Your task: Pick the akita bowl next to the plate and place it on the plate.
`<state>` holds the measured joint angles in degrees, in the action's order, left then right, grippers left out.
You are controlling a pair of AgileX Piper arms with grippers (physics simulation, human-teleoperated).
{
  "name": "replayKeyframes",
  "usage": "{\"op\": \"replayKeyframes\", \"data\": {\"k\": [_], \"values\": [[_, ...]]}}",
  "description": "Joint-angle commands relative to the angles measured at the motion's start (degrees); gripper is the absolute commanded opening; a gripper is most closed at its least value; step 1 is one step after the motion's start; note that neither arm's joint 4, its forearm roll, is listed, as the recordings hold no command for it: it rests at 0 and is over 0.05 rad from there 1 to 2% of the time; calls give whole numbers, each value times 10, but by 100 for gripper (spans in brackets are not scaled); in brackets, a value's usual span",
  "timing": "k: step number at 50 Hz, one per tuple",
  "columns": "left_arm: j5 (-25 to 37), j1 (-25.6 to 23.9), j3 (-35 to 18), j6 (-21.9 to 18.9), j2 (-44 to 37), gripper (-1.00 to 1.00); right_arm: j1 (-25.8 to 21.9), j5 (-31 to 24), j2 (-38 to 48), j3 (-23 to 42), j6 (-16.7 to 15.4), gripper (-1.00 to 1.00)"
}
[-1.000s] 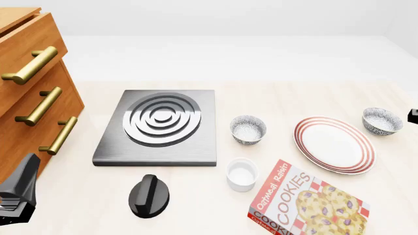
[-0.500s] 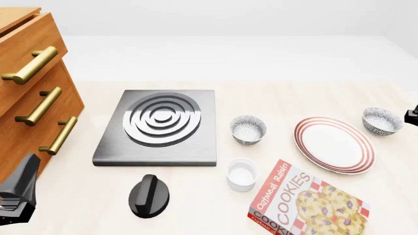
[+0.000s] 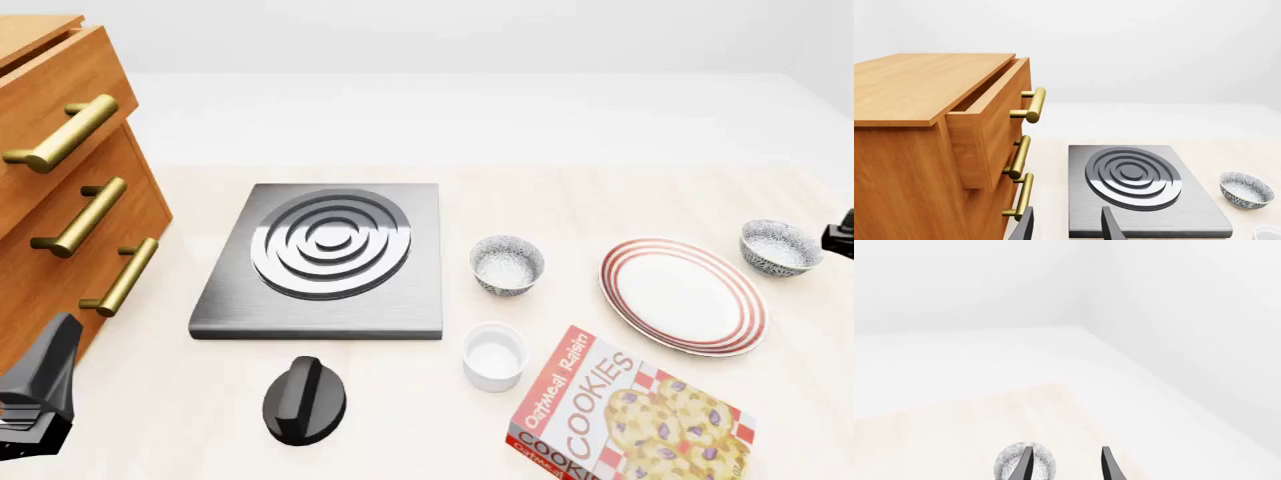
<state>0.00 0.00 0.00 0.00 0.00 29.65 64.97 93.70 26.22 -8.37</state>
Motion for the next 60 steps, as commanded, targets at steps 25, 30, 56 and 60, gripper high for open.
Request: {"op": "replayKeyframes", "data": {"k": [25,30,56,60], "values": [[0,0,0,0,0,100,9,-93,36,62,23,100],[0,0,0,0,0,100,10,-99,42,68,25,100],[0,0,0,0,0,100,6,-136,60,98,36,100],[0,0,0,0,0,100,5,-144,60,104,38,100]]}}
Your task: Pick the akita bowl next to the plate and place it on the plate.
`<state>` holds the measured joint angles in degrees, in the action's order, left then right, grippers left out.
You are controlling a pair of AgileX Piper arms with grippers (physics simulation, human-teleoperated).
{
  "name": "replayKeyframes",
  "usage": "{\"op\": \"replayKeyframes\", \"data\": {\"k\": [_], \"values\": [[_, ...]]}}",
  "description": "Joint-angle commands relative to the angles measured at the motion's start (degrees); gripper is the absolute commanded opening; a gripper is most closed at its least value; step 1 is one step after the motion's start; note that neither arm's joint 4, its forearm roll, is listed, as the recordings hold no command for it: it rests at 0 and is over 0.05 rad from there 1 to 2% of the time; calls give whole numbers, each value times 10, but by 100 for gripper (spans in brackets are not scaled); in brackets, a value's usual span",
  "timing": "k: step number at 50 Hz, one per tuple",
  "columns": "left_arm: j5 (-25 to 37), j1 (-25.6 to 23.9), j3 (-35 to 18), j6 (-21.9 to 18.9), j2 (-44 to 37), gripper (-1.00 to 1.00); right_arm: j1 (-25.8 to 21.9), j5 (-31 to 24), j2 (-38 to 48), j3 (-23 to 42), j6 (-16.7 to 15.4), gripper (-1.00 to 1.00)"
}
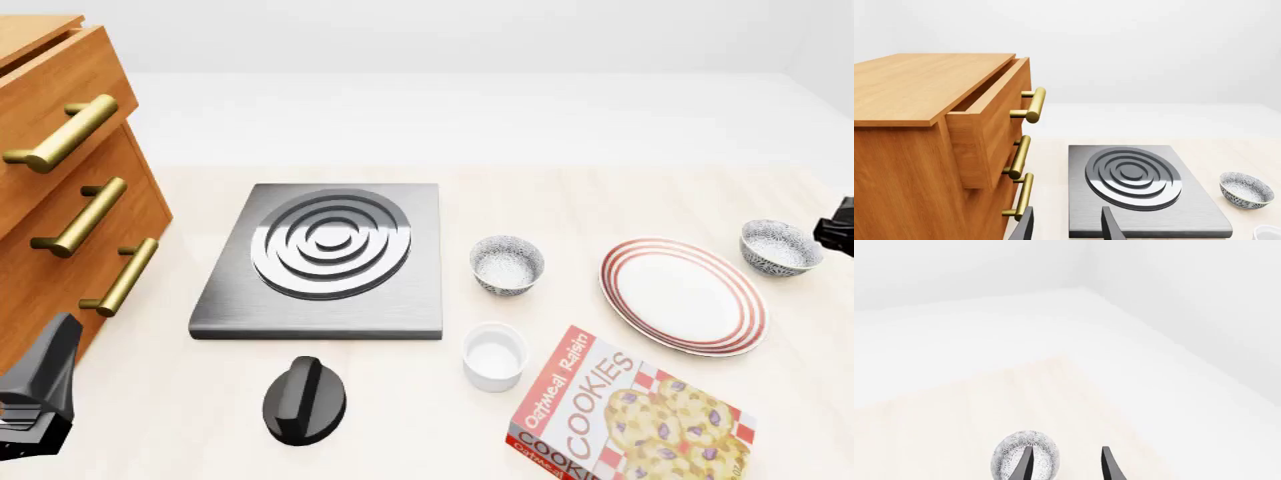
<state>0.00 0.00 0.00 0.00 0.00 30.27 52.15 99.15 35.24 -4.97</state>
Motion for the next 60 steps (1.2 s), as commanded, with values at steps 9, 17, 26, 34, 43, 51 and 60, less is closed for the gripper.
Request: {"op": "replayKeyframes", "data": {"k": [9,17,26,34,43,51,60], "values": [[0,0,0,0,0,100,-3,-24,11,25,4,100],[0,0,0,0,0,100,-3,-31,17,33,5,100],[0,0,0,0,0,100,-2,-39,25,42,7,100],[0,0,0,0,0,100,-4,-60,35,57,13,100],[0,0,0,0,0,100,-1,-84,47,77,19,100],[0,0,0,0,0,100,1,-109,62,97,26,100],[0,0,0,0,0,100,1,-122,80,113,30,100]]}}
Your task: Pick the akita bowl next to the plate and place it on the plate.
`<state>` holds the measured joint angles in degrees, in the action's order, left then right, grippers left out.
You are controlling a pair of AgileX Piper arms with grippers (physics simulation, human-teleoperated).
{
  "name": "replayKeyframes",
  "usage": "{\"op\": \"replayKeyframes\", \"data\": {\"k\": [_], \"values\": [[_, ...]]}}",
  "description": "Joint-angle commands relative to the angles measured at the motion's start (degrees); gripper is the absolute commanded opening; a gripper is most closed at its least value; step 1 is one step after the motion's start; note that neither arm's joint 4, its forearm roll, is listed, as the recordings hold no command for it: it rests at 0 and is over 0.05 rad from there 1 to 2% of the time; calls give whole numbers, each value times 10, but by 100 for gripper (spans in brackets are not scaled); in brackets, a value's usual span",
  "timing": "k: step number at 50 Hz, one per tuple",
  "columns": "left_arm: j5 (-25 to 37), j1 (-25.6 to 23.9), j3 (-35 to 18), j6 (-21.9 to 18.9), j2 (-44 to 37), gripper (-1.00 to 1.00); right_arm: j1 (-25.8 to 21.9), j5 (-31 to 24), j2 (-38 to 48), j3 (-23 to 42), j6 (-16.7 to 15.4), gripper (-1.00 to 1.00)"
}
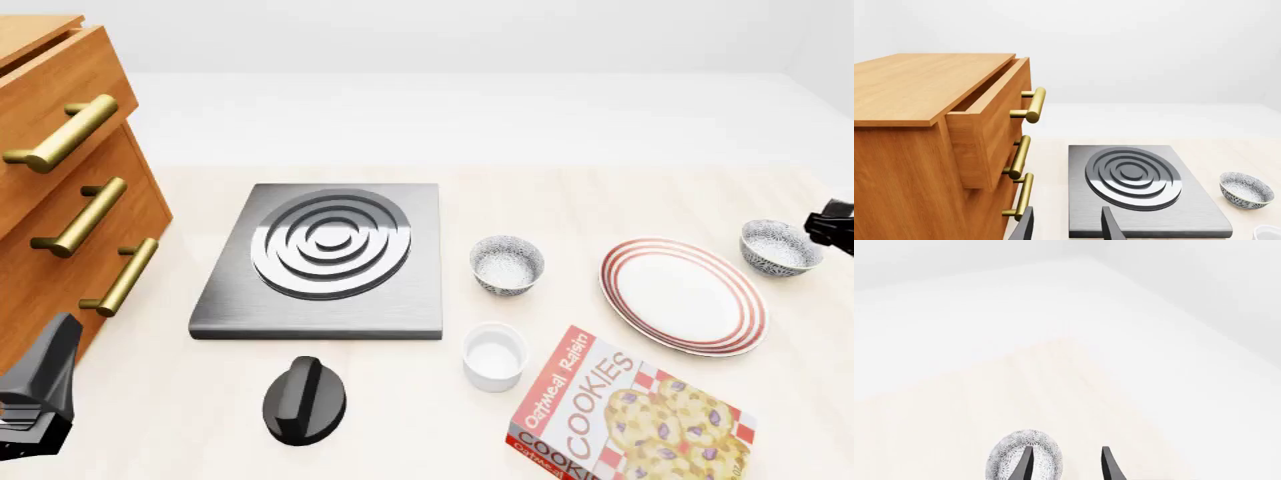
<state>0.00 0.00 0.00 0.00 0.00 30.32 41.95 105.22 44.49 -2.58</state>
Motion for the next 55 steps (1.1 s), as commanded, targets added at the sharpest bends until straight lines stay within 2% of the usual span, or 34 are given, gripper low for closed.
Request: {"op": "replayKeyframes", "data": {"k": [1,37,55], "values": [[0,0,0,0,0,100,1,-20,20,21,6,100],[0,0,0,0,0,100,-3,-112,80,103,37,100],[0,0,0,0,0,100,-3,-137,95,115,40,100]]}}
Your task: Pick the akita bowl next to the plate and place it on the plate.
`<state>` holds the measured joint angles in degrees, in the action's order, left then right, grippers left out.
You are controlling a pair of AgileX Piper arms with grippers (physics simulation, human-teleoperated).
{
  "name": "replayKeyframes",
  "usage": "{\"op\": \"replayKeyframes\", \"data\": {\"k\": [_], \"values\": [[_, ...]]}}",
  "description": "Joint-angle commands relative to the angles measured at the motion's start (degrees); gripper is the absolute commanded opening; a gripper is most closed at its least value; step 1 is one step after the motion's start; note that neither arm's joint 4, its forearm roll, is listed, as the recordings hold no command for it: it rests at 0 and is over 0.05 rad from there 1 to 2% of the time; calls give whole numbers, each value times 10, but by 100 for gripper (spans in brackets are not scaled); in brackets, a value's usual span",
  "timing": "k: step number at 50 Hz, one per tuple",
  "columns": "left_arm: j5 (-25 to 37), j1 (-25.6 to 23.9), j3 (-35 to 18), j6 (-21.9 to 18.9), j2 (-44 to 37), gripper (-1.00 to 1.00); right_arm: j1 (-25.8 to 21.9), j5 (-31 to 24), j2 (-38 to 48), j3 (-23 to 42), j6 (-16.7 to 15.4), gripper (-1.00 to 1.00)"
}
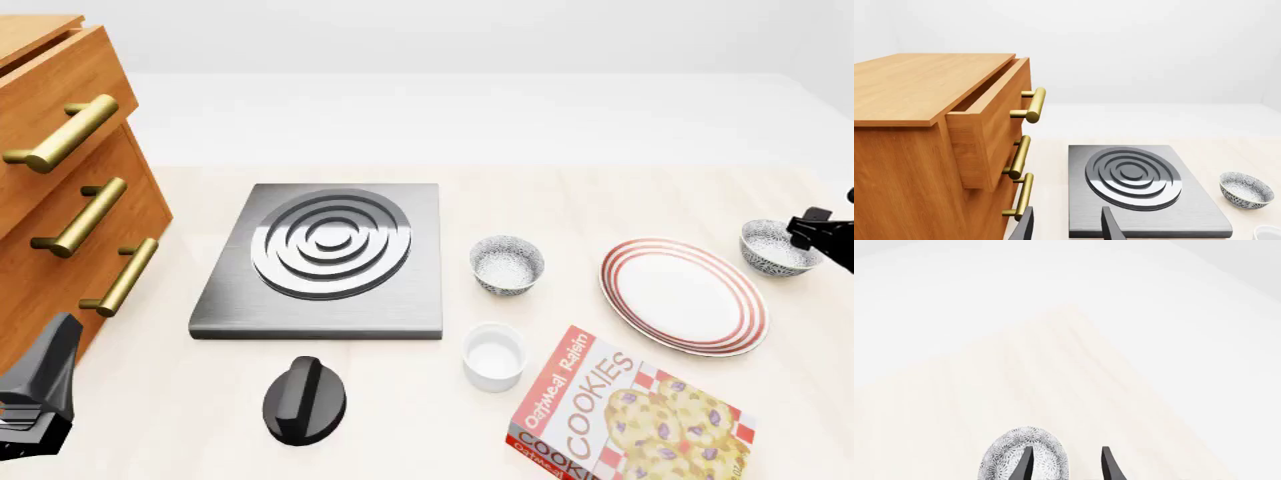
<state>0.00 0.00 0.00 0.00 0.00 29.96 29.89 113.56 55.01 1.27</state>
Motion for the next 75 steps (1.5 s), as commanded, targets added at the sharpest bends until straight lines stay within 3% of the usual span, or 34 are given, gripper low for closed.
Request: {"op": "replayKeyframes", "data": {"k": [1,7,55,75], "values": [[0,0,0,0,0,100,3,-17,14,11,0,100],[0,0,0,0,0,100,11,-14,19,10,-9,100],[0,0,0,0,0,100,5,-81,79,61,17,100],[0,0,0,0,0,100,2,-79,89,57,10,100]]}}
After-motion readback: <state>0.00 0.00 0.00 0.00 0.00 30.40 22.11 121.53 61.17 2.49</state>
